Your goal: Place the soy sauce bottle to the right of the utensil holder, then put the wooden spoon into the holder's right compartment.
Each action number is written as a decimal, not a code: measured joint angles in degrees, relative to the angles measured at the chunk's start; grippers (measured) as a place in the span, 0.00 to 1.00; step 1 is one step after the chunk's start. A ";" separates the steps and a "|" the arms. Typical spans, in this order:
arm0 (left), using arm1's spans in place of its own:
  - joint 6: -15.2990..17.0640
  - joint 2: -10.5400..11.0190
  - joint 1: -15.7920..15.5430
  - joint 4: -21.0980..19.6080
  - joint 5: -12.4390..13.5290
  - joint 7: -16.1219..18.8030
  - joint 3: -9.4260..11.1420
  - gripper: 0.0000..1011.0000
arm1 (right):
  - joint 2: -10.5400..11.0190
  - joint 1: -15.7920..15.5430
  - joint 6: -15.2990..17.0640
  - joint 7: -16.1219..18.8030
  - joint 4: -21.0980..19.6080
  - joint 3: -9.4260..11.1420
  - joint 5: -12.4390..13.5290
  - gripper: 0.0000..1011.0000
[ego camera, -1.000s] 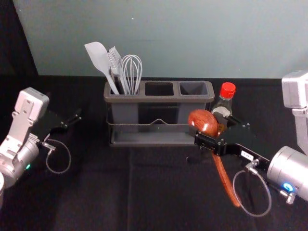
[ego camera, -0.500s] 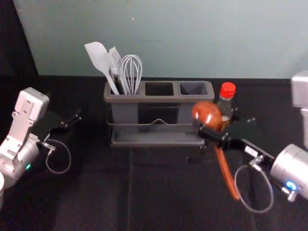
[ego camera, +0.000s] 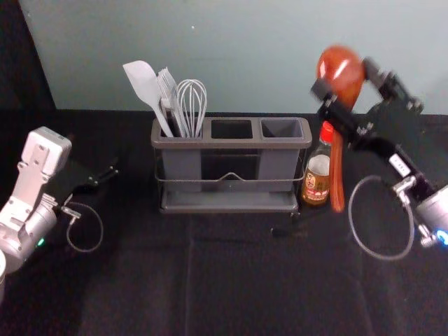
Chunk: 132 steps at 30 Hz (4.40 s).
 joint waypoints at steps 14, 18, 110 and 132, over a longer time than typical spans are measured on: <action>0.00 0.00 0.00 0.00 0.00 0.00 0.00 0.99 | -4.75 9.53 -13.46 1.99 10.52 -2.36 4.43 0.83; 0.00 0.00 0.00 0.00 0.00 0.00 0.00 0.99 | -4.84 14.49 -13.96 3.24 15.38 -3.72 5.43 0.83; 0.00 0.00 0.00 0.00 0.00 0.00 0.00 0.99 | -5.87 25.41 -17.82 4.88 40.57 -10.32 7.30 0.99; 0.00 0.00 0.00 0.00 0.00 0.00 0.00 0.99 | 1.31 0.19 -20.13 3.68 16.85 -3.63 10.96 0.99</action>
